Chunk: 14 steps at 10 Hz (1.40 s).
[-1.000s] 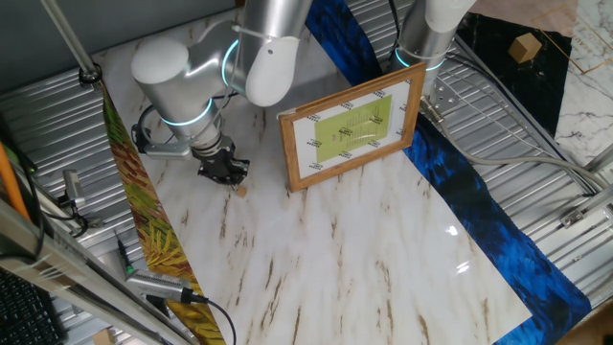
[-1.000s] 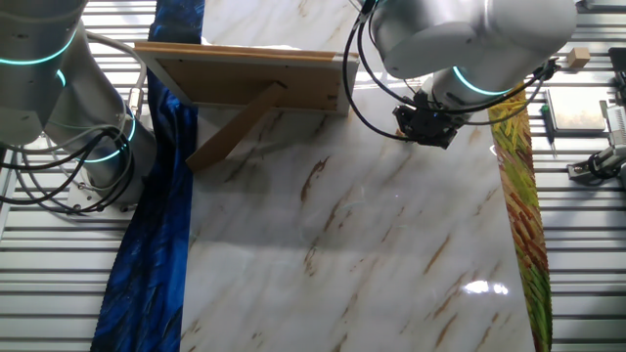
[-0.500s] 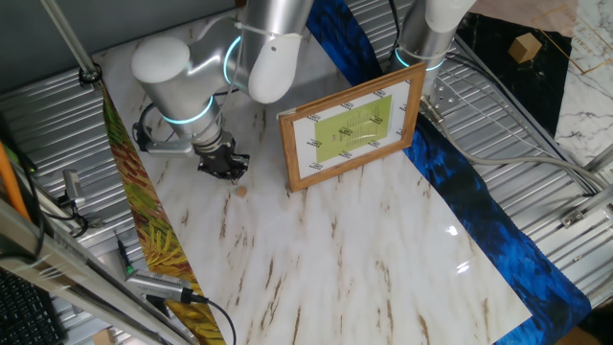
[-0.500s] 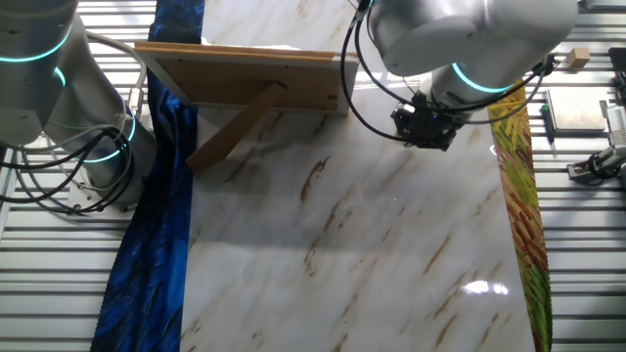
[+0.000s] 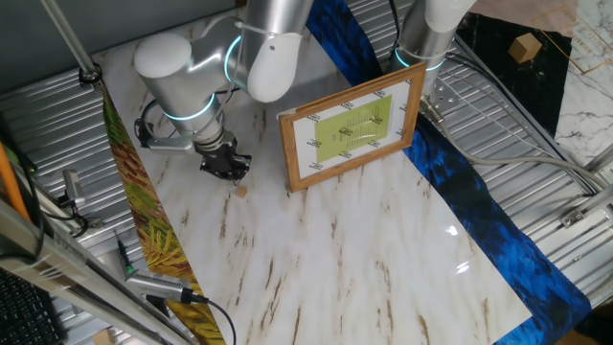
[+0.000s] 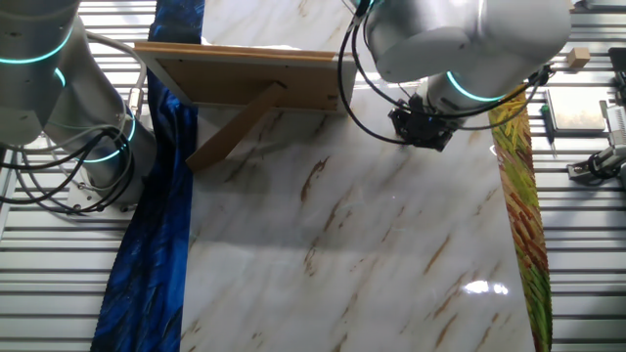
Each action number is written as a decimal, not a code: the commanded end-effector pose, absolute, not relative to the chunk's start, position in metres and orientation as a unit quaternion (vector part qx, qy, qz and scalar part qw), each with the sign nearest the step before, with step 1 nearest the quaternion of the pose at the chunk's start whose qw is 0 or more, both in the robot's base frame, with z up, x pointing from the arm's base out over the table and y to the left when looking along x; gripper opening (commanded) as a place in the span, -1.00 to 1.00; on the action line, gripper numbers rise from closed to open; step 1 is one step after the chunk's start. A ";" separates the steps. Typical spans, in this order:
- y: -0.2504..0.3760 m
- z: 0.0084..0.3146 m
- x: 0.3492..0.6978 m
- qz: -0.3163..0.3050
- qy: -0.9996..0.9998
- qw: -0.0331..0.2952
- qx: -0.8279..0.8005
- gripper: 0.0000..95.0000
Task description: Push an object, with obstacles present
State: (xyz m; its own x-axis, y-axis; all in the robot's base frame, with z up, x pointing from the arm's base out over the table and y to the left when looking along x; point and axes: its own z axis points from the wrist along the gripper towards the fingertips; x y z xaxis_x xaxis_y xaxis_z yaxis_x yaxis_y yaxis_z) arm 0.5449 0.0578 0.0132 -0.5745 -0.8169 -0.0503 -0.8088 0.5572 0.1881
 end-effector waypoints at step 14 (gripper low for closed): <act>0.091 0.028 0.546 -0.093 -0.890 0.024 0.445 -1.00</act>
